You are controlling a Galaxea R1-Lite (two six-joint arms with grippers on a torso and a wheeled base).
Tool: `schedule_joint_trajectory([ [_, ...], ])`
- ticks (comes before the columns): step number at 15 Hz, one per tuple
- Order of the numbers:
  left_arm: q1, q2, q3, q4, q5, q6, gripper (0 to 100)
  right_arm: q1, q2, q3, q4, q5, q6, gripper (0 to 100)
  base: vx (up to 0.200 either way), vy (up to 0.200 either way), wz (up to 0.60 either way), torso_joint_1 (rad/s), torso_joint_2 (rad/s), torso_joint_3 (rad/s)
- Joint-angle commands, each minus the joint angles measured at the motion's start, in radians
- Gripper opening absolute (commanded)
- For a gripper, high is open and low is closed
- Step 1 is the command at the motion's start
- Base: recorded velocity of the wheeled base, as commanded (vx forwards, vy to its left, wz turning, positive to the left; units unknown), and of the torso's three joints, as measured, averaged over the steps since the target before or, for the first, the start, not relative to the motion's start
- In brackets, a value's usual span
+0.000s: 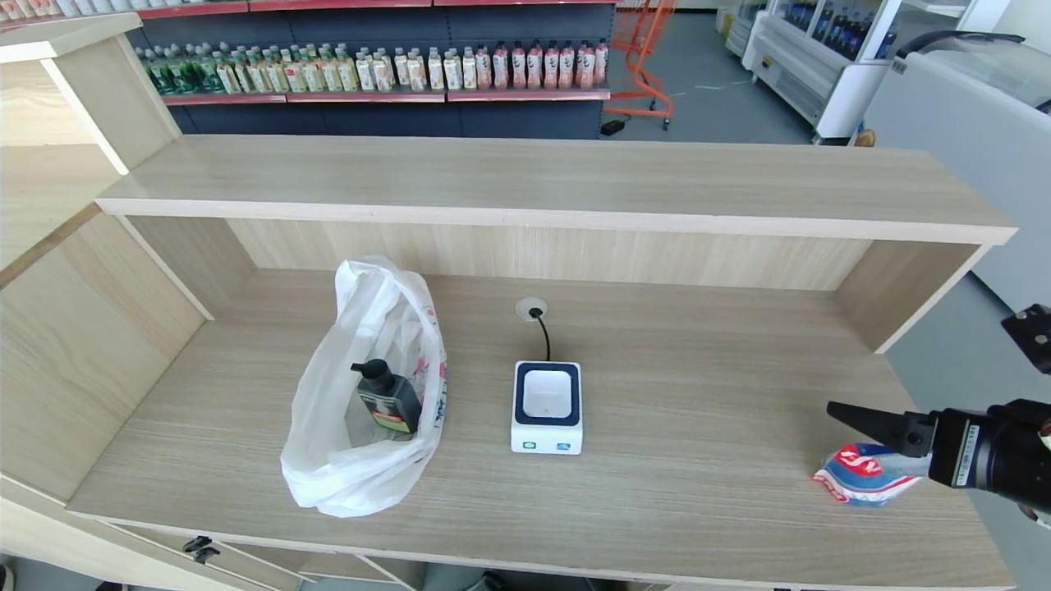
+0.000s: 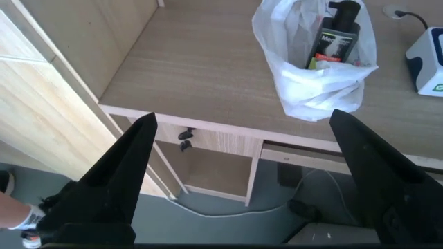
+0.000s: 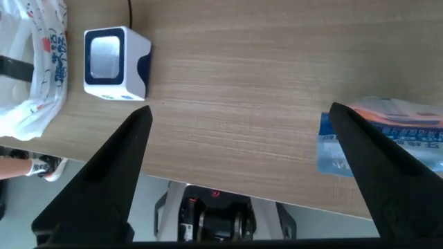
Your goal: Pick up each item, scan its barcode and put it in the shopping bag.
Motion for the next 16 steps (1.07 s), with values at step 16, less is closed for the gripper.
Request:
schedule_joint_trajectory([
  [16, 0.000, 0.000, 0.000, 0.000, 0.000, 0.001, 100, -0.032, -0.010, -0.373, 0.631, -0.297, 0.569, 100, -0.013, -0.038, 0.00, 0.001, 0.00, 0.002],
])
